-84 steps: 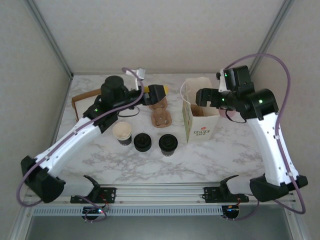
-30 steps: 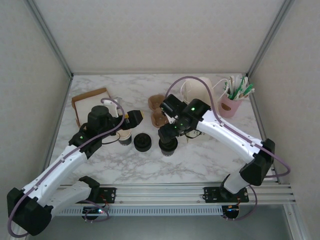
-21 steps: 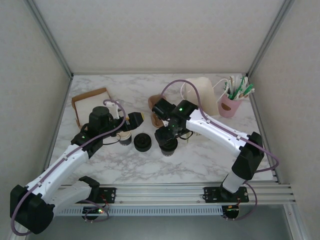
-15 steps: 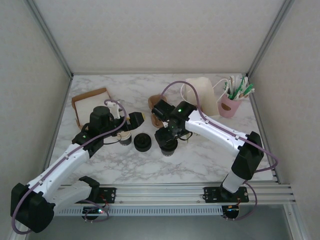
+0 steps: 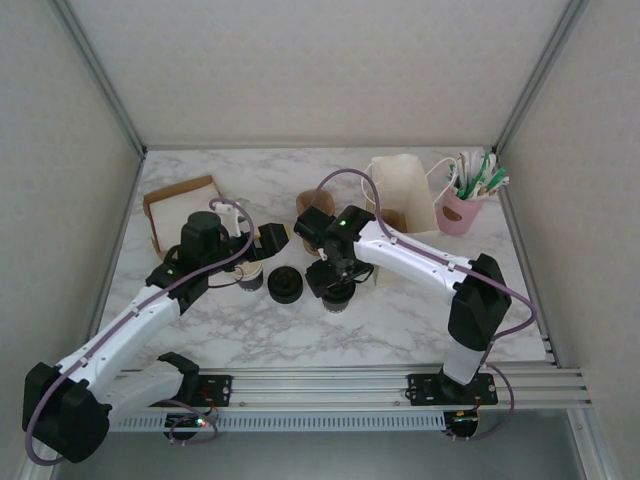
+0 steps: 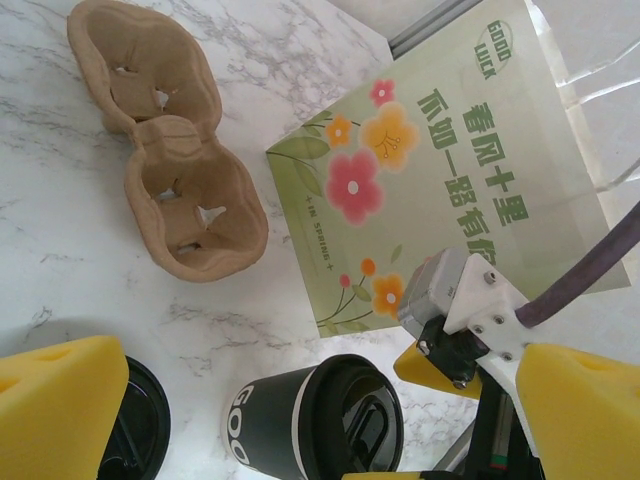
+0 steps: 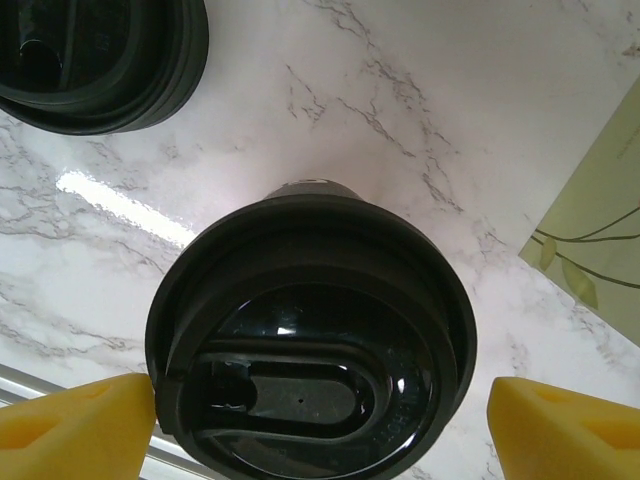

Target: Pack the takeout coffee

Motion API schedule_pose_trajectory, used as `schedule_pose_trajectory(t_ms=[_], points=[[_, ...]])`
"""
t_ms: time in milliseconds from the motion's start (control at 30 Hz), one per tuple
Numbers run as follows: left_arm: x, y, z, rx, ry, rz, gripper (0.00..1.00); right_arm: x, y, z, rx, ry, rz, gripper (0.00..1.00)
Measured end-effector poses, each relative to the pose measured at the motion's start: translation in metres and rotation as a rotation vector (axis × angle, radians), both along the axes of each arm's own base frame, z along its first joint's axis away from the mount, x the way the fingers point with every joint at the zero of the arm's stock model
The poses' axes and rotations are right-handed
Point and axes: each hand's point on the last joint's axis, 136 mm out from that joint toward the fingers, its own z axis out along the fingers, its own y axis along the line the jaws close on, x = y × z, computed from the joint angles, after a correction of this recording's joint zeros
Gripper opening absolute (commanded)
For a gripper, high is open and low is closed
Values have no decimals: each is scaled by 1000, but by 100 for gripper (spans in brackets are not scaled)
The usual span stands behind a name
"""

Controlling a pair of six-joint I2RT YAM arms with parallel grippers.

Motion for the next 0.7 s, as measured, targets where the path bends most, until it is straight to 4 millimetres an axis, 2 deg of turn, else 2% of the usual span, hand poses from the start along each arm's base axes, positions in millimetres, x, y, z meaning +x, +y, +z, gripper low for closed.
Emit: schedule_pose_trajectory(t_ms=[700], points=[[2, -1, -4, 4, 11, 0, 100, 2, 3, -9, -35, 26, -4, 81]])
